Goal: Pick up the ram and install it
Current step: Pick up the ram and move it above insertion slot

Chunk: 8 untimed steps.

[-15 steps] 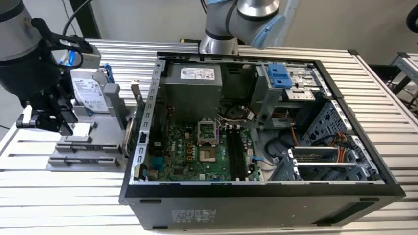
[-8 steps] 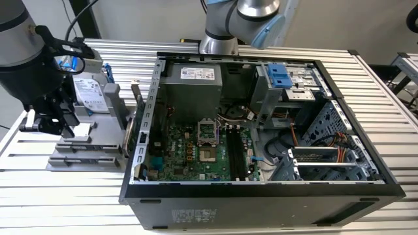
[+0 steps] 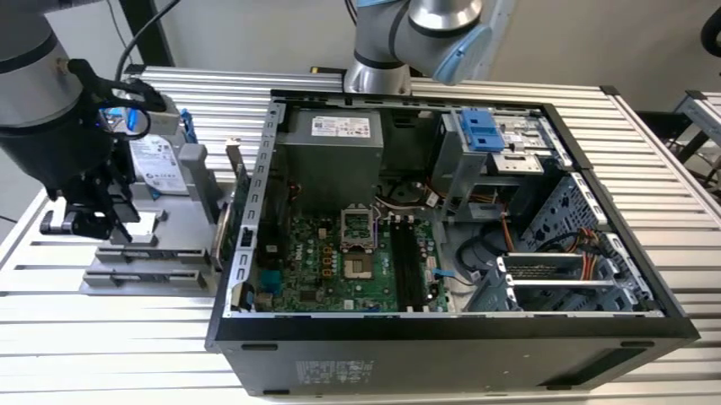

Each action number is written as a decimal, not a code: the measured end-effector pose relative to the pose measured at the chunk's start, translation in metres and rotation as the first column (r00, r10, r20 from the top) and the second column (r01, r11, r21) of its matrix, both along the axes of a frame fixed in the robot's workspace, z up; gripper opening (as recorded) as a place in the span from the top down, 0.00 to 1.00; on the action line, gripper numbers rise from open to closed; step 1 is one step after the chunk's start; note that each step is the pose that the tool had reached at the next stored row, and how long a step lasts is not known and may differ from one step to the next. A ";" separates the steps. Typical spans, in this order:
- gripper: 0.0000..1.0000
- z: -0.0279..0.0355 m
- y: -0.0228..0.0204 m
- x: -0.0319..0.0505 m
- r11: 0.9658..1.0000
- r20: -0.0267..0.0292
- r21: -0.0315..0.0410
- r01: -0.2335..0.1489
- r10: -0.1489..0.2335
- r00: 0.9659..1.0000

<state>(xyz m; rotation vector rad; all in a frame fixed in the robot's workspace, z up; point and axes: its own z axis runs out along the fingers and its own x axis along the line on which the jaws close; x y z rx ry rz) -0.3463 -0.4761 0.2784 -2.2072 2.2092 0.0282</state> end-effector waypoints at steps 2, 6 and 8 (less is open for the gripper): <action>0.00 -0.0025 0.0000 -0.0002 1.000 0.000 0.000 0.001 -0.001 1.000; 0.00 -0.0070 0.0000 -0.0003 1.000 0.000 0.000 0.003 -0.003 1.000; 0.00 -0.0093 0.0000 -0.0004 1.000 0.000 0.000 0.004 -0.004 1.000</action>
